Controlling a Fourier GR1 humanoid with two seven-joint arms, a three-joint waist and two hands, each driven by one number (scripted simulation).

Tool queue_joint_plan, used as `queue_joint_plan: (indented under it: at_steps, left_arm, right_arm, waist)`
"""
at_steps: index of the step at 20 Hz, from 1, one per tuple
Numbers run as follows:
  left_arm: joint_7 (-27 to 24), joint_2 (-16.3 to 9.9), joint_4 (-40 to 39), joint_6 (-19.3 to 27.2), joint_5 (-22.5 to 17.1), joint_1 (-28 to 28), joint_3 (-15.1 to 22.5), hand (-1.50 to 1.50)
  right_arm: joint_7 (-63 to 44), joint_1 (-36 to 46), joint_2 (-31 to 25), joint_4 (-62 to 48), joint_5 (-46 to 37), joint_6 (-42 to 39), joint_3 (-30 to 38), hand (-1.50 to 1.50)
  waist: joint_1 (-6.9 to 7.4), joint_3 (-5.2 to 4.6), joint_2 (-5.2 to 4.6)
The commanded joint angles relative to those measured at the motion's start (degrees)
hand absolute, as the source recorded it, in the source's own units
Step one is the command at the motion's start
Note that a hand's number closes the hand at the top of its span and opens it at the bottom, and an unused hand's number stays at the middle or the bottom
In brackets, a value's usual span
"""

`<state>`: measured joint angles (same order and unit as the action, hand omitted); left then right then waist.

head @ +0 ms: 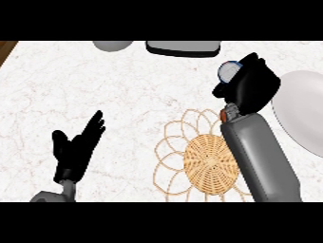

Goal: Pick the can from the placemat and place it in the plate

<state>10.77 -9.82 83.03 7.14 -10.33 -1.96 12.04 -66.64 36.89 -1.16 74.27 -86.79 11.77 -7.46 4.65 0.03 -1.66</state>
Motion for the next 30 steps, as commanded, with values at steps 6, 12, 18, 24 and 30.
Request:
queue_joint_plan:
  at_steps: [6, 12, 18, 24, 30]
  left_arm:
    - [0.1, 0.7, -1.5, 0.3, 0.5, 0.7, 0.6, 0.00]
    - [2.1, 0.3, -0.6, 0.5, 0.1, -0.3, -0.1, 0.00]
    - [1.4, 0.9, -0.7, 1.5, 0.3, 0.5, -0.8, 0.00]
    - [1.3, 0.1, -0.9, 0.4, 0.1, 1.6, -1.1, 0.00]
    - [2.4, -2.8, 1.5, -1.9, -1.9, 2.4, -3.9, 0.00]
  right_arm:
    - [-14.6, 9.1, 1.1, -6.2, -14.2, 15.2, 13.5, 1.50]
    - [-12.6, 5.9, 1.1, -5.3, -18.8, 26.5, 19.8, 1.50]
    - [-11.3, 1.9, 1.1, -9.3, -26.9, 33.8, 28.1, 1.50]
    - [-3.8, -2.4, -2.6, -11.8, -23.9, 44.2, 37.7, 1.50]
    - [1.7, -0.8, -7.8, -20.9, -18.7, 51.2, 44.8, 1.50]
  waist:
    - [-0.22, 0.02, -0.19]
    - [-1.86, 0.14, 0.30]
    - [-2.53, 0.06, 0.52]
    - [-3.53, 0.12, 0.85]
    - [-3.14, 0.10, 1.11]
